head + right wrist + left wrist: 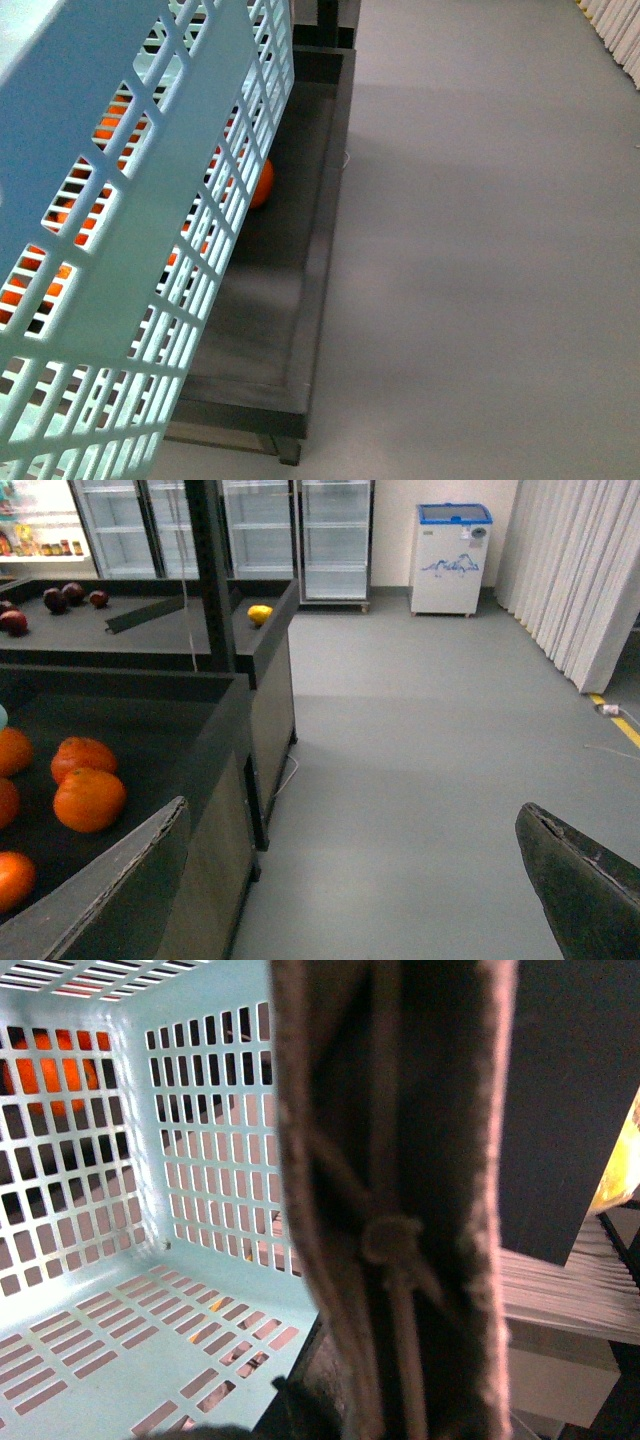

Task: Pick lemon and mango into basket

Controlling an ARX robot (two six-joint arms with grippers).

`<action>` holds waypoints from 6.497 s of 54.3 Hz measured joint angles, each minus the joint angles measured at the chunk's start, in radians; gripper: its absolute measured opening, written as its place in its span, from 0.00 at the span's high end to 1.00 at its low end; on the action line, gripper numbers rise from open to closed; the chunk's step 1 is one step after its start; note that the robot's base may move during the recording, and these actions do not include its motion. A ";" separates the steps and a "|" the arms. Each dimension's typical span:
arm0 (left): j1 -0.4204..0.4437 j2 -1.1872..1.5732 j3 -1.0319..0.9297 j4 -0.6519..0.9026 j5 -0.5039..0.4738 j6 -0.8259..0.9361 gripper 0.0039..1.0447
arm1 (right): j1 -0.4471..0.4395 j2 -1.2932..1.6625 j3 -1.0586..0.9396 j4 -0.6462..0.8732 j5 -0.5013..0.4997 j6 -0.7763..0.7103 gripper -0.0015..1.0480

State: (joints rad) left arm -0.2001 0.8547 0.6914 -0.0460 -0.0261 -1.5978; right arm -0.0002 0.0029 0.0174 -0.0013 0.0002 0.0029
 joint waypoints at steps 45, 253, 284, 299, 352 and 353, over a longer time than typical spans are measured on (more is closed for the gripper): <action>0.000 0.001 0.000 0.000 0.000 0.000 0.96 | 0.000 0.000 0.000 0.000 0.002 0.000 0.08; -0.509 0.774 0.636 -0.177 0.237 0.616 0.96 | -0.342 0.631 0.206 0.118 0.031 0.209 0.08; -0.508 0.774 0.636 -0.177 0.235 0.620 0.96 | -0.618 2.026 0.795 0.434 0.073 0.369 0.08; -0.509 0.774 0.636 -0.177 0.235 0.620 0.96 | -0.667 2.270 0.970 0.387 0.081 0.390 0.08; -0.509 0.774 0.636 -0.177 0.235 0.620 0.96 | -0.668 2.552 1.329 0.231 0.089 0.428 0.12; -0.509 0.774 0.636 -0.177 0.235 0.620 0.96 | -0.667 2.555 1.331 0.229 0.089 0.428 0.15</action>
State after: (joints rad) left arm -0.7090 1.6291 1.3270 -0.2230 0.2089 -0.9779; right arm -0.6674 2.5580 1.3487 0.2272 0.0895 0.4305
